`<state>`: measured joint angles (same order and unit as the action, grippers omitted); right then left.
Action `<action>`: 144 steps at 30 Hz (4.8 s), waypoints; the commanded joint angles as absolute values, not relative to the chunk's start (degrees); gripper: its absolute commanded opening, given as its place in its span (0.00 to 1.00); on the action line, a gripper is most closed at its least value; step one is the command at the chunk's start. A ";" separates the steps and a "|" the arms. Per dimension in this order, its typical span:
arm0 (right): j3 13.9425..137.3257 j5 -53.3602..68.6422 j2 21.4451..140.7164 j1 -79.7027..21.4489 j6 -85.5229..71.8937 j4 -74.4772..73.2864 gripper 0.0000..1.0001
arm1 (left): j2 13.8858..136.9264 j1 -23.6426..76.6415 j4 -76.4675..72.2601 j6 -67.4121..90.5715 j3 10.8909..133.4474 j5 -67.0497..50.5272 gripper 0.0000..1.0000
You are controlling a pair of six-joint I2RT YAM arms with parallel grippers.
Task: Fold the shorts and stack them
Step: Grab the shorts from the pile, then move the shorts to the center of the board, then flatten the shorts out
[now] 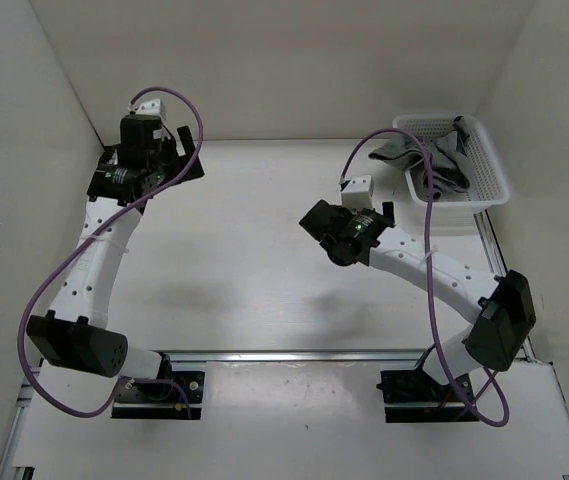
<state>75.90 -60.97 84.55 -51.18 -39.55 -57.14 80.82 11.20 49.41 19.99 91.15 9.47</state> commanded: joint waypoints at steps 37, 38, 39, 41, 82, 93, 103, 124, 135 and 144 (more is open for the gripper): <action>132.71 -3.19 130.86 5.88 -25.13 -44.83 0.82 | 74.44 18.72 51.06 18.98 89.82 5.19 0.99; 132.71 -0.55 131.39 6.50 -25.66 -42.74 0.77 | 74.97 18.72 51.06 18.98 89.82 5.19 0.99; 132.71 1.73 131.40 6.50 -25.66 -41.67 0.70 | 74.97 18.72 51.06 18.98 89.82 5.19 0.99; 132.71 5.26 132.01 6.50 -26.19 -40.26 0.28 | 76.02 18.72 51.59 18.98 89.82 5.19 0.99; 88.54 8.53 91.33 -31.47 -24.43 -36.39 0.52 | 77.00 -4.14 64.26 25.93 93.45 -5.25 0.52; 78.92 5.46 91.57 -50.93 -29.18 -35.87 0.83 | 73.92 5.01 55.73 39.36 55.92 -15.73 0.92; 85.95 -3.96 106.33 -62.67 -27.16 -32.00 0.98 | 78.72 -0.44 44.92 41.67 49.39 -18.19 1.00; 95.10 -11.78 112.18 -54.60 -20.24 -33.49 0.00 | 94.57 -3.42 50.68 36.56 73.36 -10.99 0.11; 134.74 -3.87 108.74 -30.15 -7.04 -41.23 0.00 | 92.29 -5.29 65.12 33.13 116.27 -18.71 0.11; 90.83 -7.84 85.99 -21.90 -16.58 -27.87 0.97 | 72.43 12.21 51.77 36.47 77.38 -19.25 0.94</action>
